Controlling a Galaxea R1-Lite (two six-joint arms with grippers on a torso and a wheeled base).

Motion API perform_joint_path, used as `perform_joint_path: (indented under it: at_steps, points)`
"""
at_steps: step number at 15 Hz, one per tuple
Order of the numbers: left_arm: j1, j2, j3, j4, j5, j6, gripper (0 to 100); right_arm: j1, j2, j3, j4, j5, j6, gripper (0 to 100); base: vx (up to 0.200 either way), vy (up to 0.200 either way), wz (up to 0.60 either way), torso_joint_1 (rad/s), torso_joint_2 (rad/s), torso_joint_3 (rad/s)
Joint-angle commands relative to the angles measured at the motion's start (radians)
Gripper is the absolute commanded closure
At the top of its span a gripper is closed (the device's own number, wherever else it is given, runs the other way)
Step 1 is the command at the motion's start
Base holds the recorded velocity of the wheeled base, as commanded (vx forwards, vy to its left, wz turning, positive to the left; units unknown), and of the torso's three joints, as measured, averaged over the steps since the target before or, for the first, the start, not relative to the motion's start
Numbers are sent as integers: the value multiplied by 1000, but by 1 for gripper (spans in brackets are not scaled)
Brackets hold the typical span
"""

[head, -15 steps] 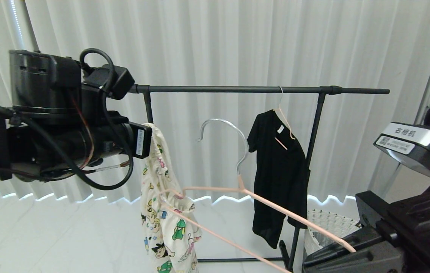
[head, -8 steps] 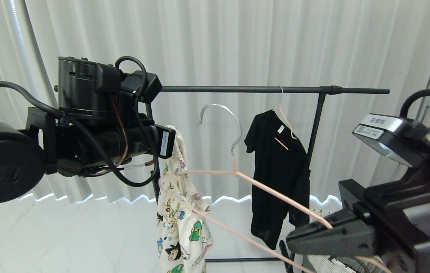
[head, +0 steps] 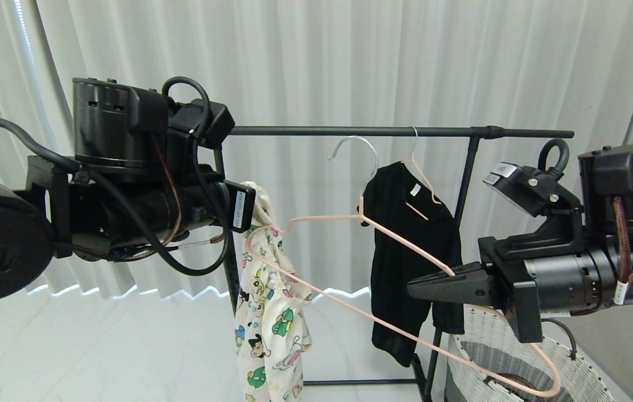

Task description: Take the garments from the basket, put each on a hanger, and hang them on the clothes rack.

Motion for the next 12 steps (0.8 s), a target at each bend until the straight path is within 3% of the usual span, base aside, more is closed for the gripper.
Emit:
perform_joint_path:
  at_steps: [1, 5, 12]
  points:
    - [0, -12, 0, 0, 0, 0, 100, -11, 7, 0, 0, 0, -1, 100, 0, 0, 0, 0, 0, 0]
    - [6, -1, 0, 0, 8, -1, 100, -17, -2, 0, 2, 2, -26, 100, 0, 0, 0, 0, 0, 0]
    - [66, 56, -10, -22, 91, -1, 100, -1, -117, 51, 8, 2, -20, 100, 0, 0, 0, 0, 0, 0]
